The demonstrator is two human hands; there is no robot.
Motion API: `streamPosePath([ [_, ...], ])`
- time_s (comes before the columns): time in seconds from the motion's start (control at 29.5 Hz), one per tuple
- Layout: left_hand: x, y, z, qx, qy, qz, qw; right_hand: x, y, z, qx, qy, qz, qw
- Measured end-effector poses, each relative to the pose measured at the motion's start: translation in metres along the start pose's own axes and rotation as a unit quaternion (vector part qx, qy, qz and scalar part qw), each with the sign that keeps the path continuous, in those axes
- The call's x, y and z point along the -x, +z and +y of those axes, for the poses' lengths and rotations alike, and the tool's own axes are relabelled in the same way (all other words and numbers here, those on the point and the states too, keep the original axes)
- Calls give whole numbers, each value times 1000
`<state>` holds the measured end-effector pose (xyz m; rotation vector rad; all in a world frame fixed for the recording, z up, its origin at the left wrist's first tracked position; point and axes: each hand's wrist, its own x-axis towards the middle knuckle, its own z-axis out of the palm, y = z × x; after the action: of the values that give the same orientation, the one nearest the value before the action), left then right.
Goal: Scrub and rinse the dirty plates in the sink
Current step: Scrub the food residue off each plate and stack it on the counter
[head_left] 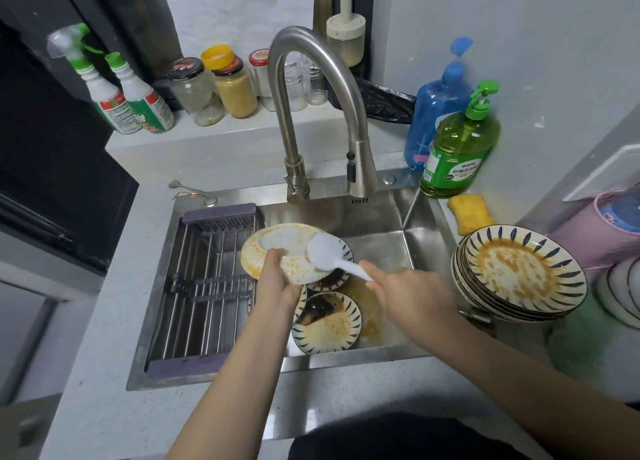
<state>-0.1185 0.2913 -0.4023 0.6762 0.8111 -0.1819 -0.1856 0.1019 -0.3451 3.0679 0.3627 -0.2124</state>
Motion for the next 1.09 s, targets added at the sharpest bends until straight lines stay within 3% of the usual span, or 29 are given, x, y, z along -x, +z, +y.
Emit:
streamPosePath([
  [0.1,-2,2,-2,-16,-1,11,1000,8,-2,-9,3,-39,2,999],
  [0.2,0,5,-3,5,-5,-10,1000,2,-5,2,13,15,9,1000],
  [0.31,0,5,-3,5,-5,-2,1000,3,0,-8,26,-8,0,1000],
  [0.37,-1,2,-3,-8,-14,13,1000,10,1,-15,-27,-19,13,999],
  [0.54,3,4,-2,23,-15,-8,1000,7,4,3,-3,26,3,1000],
  [0.68,4,1,1,14,-24,2,1000,20,6,-11,-39,-4,20,999],
  [0.85,14,6,1,27,-13,-25,999,13,9,13,-29,60,9,998],
  [0.98,16,8,5,29,-21,-21,999,26,8,-1,-50,16,18,998],
  [1.09,19,9,5,30,-22,-27,999,14,11,13,-80,87,-4,993],
])
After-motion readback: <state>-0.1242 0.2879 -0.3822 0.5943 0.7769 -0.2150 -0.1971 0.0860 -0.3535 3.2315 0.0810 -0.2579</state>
